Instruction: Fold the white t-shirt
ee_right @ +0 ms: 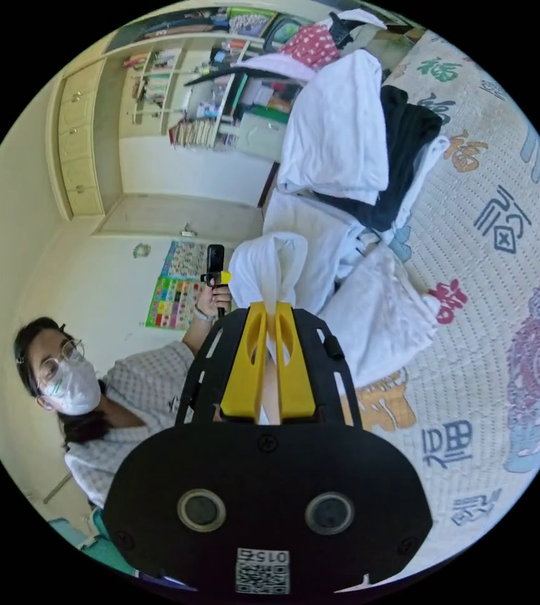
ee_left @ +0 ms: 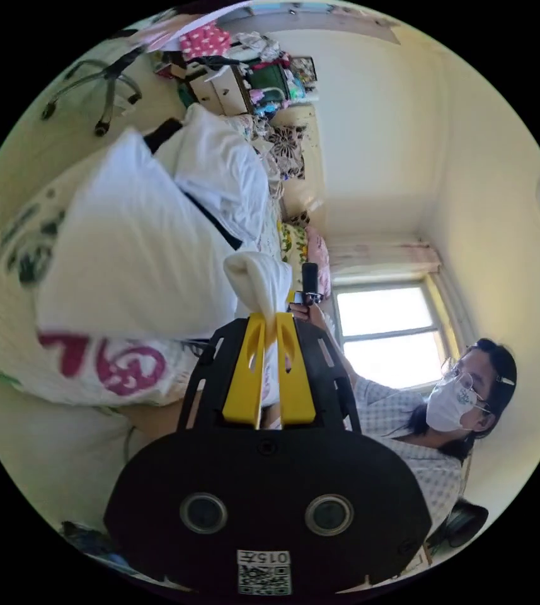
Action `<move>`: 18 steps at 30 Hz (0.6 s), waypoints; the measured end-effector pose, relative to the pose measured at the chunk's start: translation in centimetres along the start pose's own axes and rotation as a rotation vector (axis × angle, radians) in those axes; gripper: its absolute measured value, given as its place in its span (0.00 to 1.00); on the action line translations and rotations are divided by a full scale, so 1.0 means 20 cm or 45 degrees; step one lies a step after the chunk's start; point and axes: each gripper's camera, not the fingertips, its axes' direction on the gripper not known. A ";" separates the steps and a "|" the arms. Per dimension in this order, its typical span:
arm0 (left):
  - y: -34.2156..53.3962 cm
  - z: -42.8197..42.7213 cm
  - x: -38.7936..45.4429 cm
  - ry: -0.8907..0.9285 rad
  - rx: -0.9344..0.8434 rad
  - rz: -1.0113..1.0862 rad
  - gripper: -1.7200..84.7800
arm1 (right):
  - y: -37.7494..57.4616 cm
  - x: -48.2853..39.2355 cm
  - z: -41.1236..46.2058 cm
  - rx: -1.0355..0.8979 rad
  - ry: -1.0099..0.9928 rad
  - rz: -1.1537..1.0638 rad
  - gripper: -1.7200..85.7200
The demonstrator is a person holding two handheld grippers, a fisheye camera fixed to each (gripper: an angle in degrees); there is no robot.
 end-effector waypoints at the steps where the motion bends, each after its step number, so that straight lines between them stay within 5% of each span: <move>1: 0.16 0.03 -0.02 0.057 0.116 -0.063 0.02 | -0.03 0.01 0.01 -0.061 0.008 -0.005 0.03; 9: 0.77 0.30 -0.08 0.201 0.570 -0.397 0.02 | -0.58 0.16 0.34 -0.747 0.398 0.023 0.03; 18: 0.82 0.27 0.06 -0.132 0.522 -0.354 0.02 | -0.91 0.37 0.83 -0.978 0.613 0.045 0.03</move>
